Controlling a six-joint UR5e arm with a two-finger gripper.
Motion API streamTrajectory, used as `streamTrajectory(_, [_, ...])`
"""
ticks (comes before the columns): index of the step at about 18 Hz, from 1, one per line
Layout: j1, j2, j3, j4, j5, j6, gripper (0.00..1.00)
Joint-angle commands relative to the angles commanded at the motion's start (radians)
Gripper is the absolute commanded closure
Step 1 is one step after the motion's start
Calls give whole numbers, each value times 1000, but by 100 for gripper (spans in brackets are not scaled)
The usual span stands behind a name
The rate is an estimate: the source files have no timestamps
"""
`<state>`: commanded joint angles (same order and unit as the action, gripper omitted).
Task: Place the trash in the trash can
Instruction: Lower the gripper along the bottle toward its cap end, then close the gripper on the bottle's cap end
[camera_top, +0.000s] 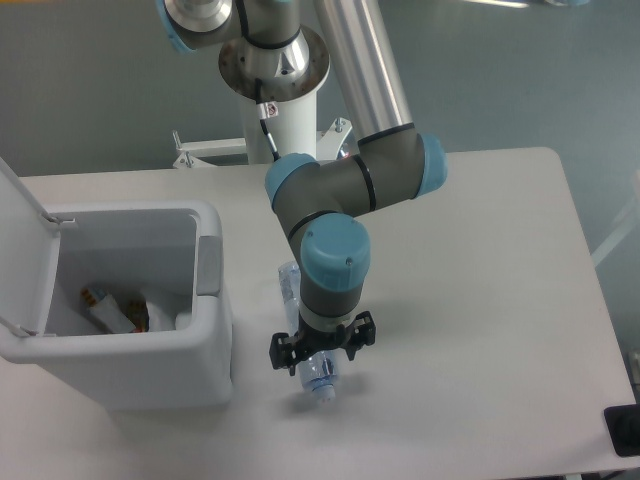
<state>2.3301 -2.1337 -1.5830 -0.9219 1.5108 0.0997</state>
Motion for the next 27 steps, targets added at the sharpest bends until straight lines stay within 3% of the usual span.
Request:
streamTrajectory(3, [-11, -5, -14, 55, 14, 2, 0])
streamTrajectory(12, [-20, -28, -25, 66, 78, -6, 0])
streamTrajectory(18, [-20, -26, -25, 71, 81, -8, 23])
streamTrajectory(27, [-22, -25, -23, 71, 92, -6, 30])
